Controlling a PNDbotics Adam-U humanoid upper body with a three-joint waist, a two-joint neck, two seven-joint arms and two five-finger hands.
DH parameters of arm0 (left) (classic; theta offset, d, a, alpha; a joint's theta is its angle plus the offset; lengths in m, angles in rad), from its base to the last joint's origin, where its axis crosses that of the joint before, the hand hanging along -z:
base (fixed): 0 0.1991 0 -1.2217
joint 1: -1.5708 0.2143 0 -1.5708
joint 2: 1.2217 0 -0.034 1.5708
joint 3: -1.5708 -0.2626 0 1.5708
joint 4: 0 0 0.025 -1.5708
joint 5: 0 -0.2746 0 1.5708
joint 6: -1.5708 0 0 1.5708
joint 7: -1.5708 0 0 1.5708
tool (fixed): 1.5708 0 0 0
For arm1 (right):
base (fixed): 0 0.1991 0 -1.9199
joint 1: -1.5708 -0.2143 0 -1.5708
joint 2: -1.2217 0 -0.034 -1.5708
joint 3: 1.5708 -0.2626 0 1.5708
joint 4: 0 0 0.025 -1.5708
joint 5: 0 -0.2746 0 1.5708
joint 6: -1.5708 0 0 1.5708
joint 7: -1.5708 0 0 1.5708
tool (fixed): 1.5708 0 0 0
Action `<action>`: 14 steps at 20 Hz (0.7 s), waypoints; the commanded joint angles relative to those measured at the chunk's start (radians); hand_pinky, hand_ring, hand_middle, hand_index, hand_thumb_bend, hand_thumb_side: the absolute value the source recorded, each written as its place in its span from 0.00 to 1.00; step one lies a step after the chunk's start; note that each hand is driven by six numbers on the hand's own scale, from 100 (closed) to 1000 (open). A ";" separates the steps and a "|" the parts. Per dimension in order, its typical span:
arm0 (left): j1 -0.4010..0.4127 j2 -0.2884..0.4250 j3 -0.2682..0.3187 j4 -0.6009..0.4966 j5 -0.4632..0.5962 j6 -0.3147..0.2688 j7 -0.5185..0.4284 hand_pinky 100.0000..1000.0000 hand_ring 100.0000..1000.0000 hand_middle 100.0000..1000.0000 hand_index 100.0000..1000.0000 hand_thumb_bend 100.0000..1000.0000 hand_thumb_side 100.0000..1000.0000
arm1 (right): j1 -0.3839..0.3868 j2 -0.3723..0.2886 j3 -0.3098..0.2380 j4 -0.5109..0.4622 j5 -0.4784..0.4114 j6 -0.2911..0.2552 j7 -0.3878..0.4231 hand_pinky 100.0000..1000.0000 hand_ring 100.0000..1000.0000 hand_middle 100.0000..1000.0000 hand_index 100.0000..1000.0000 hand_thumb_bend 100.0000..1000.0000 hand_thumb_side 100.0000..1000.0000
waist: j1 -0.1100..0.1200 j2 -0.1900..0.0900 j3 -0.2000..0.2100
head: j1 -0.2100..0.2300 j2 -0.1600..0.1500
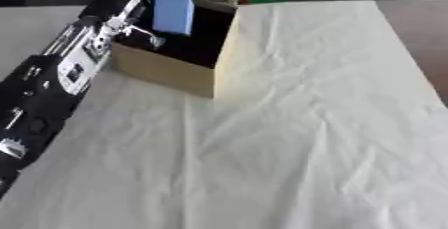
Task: Pick up objects on the table and place them in the box.
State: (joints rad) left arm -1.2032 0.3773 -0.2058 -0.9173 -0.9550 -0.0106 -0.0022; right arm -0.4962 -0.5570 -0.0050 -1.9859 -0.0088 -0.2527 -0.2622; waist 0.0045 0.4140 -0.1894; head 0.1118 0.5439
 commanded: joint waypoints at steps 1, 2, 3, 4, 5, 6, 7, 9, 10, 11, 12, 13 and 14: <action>-0.023 0.007 0.014 0.003 -0.063 -0.009 -0.011 0.71 0.73 0.70 0.86 0.59 0.00 | -0.015 -0.012 -0.006 -0.014 -0.007 0.003 0.001 0.73 0.72 0.69 0.82 0.00 0.31 | 0.011 -0.008 -0.001 | 0.000 -0.005; -0.022 0.008 0.015 0.006 -0.084 -0.008 -0.014 0.73 0.76 0.73 0.88 0.64 0.01 | -0.014 -0.011 -0.006 -0.014 -0.007 0.003 0.001 0.73 0.72 0.69 0.82 0.00 0.31 | 0.011 -0.008 -0.001 | 0.000 -0.004; -0.022 0.007 0.017 0.007 -0.103 -0.006 -0.014 0.74 0.77 0.74 0.89 0.66 0.05 | -0.014 -0.011 -0.006 -0.014 -0.006 0.004 0.001 0.73 0.72 0.69 0.82 0.00 0.31 | 0.011 -0.008 -0.002 | 0.000 -0.004; -0.021 0.007 0.021 0.007 -0.117 -0.003 -0.010 0.75 0.78 0.75 0.90 0.68 0.10 | -0.013 -0.011 -0.006 -0.014 -0.006 0.004 0.001 0.73 0.72 0.69 0.82 0.00 0.31 | 0.011 -0.008 -0.002 | 0.000 -0.004; -0.020 0.006 0.025 0.007 -0.127 0.002 -0.003 0.75 0.78 0.75 0.90 0.68 0.11 | -0.012 -0.011 -0.007 -0.014 -0.006 0.004 0.001 0.73 0.72 0.69 0.82 0.00 0.31 | 0.011 -0.008 -0.002 | 0.000 -0.004; -0.019 0.005 0.029 0.005 -0.130 0.007 0.006 0.75 0.78 0.75 0.91 0.68 0.14 | -0.011 -0.011 -0.007 -0.014 -0.006 0.005 0.000 0.73 0.72 0.69 0.82 0.00 0.31 | 0.011 -0.009 -0.002 | 0.000 -0.002; -0.019 0.003 0.034 0.001 -0.128 0.011 0.018 0.75 0.78 0.75 0.91 0.68 0.14 | -0.010 -0.010 -0.008 -0.014 -0.006 0.005 0.000 0.73 0.72 0.69 0.82 0.00 0.31 | 0.011 -0.009 -0.002 | 0.001 -0.002; -0.018 0.002 0.040 -0.013 -0.118 0.020 0.048 0.75 0.77 0.74 0.90 0.69 0.13 | -0.008 -0.010 -0.008 -0.014 -0.006 0.006 -0.001 0.73 0.72 0.69 0.82 0.00 0.32 | 0.011 -0.009 -0.001 | 0.000 0.000; -0.018 0.002 0.042 -0.021 -0.112 0.024 0.066 0.74 0.76 0.73 0.89 0.68 0.12 | -0.007 -0.010 -0.008 -0.014 -0.005 0.007 -0.001 0.73 0.72 0.69 0.82 0.00 0.32 | 0.011 -0.010 -0.001 | 0.000 0.001; -0.018 0.002 0.044 -0.031 -0.105 0.028 0.087 0.74 0.75 0.72 0.89 0.68 0.12 | -0.005 -0.010 -0.009 -0.014 -0.005 0.007 -0.001 0.73 0.72 0.69 0.82 0.00 0.32 | 0.012 -0.010 0.000 | -0.001 0.002; -0.019 0.002 0.045 -0.042 -0.097 0.031 0.109 0.73 0.75 0.71 0.88 0.68 0.11 | -0.004 -0.010 -0.009 -0.014 -0.005 0.008 -0.002 0.73 0.72 0.69 0.82 0.00 0.32 | 0.012 -0.011 0.000 | -0.001 0.003; -0.019 0.003 0.046 -0.054 -0.088 0.033 0.129 0.73 0.74 0.71 0.88 0.67 0.11 | -0.003 -0.011 -0.010 -0.014 -0.004 0.008 -0.002 0.73 0.72 0.69 0.82 0.00 0.32 | 0.012 -0.011 0.001 | -0.002 0.004; -0.018 0.003 0.046 -0.065 -0.078 0.036 0.146 0.72 0.73 0.68 0.86 0.64 0.09 | -0.002 -0.011 -0.010 -0.014 -0.004 0.009 -0.002 0.73 0.72 0.69 0.82 0.00 0.32 | 0.011 -0.012 0.001 | -0.002 0.005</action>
State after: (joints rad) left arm -1.2027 0.3696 -0.1722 -0.9510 -1.0435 0.0226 0.1190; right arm -0.4920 -0.5501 -0.0054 -1.9859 -0.0090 -0.2473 -0.2625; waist 0.0045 0.4140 -0.1883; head 0.1112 0.5448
